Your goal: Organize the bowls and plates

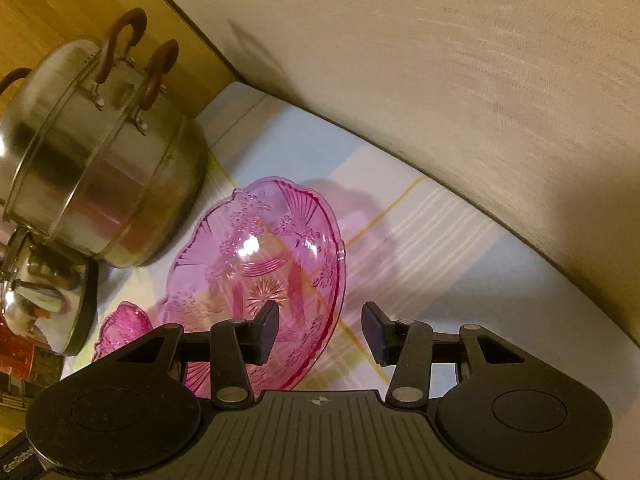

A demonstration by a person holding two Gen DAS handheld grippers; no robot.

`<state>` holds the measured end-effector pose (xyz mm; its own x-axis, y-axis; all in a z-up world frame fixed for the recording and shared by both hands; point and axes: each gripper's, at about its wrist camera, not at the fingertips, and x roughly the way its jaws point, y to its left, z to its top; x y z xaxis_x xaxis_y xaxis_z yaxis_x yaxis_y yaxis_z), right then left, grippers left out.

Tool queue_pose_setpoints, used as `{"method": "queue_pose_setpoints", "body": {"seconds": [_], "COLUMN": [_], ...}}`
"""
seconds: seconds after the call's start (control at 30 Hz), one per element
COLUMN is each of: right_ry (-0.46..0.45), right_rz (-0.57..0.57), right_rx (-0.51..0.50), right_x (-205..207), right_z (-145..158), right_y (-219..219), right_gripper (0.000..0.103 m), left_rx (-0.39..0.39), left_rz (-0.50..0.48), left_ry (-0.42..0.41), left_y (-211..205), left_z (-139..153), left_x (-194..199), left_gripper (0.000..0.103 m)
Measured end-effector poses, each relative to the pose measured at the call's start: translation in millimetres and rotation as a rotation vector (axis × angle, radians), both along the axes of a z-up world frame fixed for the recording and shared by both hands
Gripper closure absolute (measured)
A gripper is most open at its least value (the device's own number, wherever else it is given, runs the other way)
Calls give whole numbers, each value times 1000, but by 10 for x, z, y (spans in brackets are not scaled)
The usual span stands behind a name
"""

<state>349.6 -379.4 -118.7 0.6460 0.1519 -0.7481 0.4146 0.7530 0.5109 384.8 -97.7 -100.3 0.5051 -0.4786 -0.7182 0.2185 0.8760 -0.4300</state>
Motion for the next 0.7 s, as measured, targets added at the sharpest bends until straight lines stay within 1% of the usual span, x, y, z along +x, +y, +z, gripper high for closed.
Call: {"method": "queue_pose_setpoints", "body": {"seconds": [0.03, 0.07, 0.1, 0.17, 0.33, 0.4, 0.57, 0.7], "right_ry": [2, 3, 6, 13, 9, 6, 4, -7], "right_rz": [0, 0, -1, -3, -13, -14, -32, -65], "right_rx": [3, 10, 16, 33, 50, 66, 90, 131], "right_x": [13, 26, 35, 57, 91, 91, 72, -1], "right_z": [-18, -42, -62, -108, -192, -219, -227, -188], "right_y": [-3, -10, -15, -36, -96, -108, -138, -198], "right_gripper": [56, 60, 67, 74, 85, 93, 96, 98], "left_rx": [-2, -4, -7, -8, -16, -16, -18, -25], "left_rz": [2, 3, 5, 12, 15, 15, 23, 28], "left_ry": [2, 5, 8, 16, 25, 26, 35, 42], "left_y": [-13, -18, -22, -28, -57, -68, -70, -71], "left_z": [-5, -9, -14, -26, -49, -56, -81, -93], "left_x": [-1, 0, 2, 5, 14, 15, 16, 26], "left_gripper": [47, 47, 47, 47, 48, 48, 48, 48]}}
